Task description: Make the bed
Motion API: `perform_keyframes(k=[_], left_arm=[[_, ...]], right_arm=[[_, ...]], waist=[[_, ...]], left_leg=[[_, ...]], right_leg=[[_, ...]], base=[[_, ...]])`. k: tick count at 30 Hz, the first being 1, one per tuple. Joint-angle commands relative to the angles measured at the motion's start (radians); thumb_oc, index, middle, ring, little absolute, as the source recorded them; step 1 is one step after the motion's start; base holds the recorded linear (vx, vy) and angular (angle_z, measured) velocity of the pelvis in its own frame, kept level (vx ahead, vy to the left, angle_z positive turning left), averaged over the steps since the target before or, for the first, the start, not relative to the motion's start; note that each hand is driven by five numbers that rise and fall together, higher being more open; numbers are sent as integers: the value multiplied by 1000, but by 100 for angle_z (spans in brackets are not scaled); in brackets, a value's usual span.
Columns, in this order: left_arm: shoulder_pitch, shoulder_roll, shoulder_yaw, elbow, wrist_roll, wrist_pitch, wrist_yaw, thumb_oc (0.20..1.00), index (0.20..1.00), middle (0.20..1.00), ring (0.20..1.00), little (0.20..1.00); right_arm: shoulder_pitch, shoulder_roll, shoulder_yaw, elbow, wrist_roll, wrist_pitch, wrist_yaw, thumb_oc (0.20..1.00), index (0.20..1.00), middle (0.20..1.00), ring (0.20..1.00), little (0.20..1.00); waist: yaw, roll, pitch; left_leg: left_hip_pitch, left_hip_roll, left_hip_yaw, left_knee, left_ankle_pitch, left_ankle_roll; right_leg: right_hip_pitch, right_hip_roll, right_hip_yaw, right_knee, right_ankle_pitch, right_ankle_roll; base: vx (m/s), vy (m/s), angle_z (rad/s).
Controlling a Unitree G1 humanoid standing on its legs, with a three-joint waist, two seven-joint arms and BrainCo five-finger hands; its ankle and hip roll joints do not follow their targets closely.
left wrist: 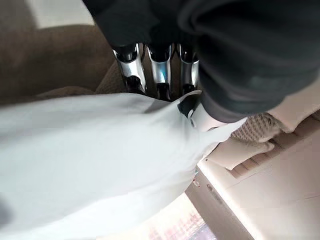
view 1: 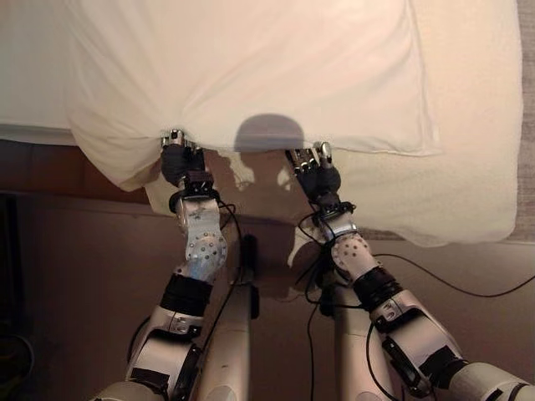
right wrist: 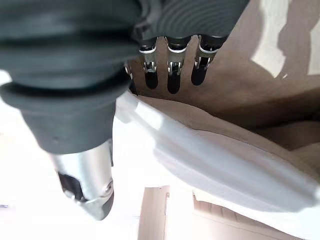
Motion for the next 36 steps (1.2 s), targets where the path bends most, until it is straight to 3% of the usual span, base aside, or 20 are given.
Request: perform_keyframes(k=[1,11,17,30,36], left_arm=[[50,40,102,-160,124,-64,20,200,200,200,200,200],[95,87,238,-128,192,-75,137,200,200,200,200,200],[108,114,320,-53,218,-66,229,200,200,200,200,200],[67,146,312,-36,263,-39,264,200,200,200,200,200],[62,157,313,-19,255,-36,270,200,200,200,200,200]], right_arm=[[7,-8,-85,-106,36,-68,17,1000,1000,1000,1000,1000],[-18,-31,-182,-133,38,-106,-15,1000,1000,1000,1000,1000],[-29,-56,-220,-135,10,-142,-88,1000,1000,1000,1000,1000],[-132,-118,-286,-51,-38,-229,-290,1000,1000,1000,1000,1000],[-149,-140,-296,-32,-47,-235,-331,1000,1000,1000,1000,1000]], waist=[[28,81,-89],[44,95,-94],[38,92,-93],[31,86,-97],[30,87,-99]], left_leg=[[-54,-51,-4,4,-16,50],[-63,-54,0,20,-28,56],[-70,-53,9,31,-35,58],[-86,-55,17,30,-33,57],[-90,-55,18,32,-36,58]], right_leg=[[3,-3,5,-70,29,73],[-6,-11,8,-55,18,73],[-15,-12,16,-46,16,74],[-36,-13,21,-40,18,73],[-46,-14,26,-30,14,71]], base=[[0,0,0],[6,11,0],[0,0,0],[-1,0,0],[0,0,0]])
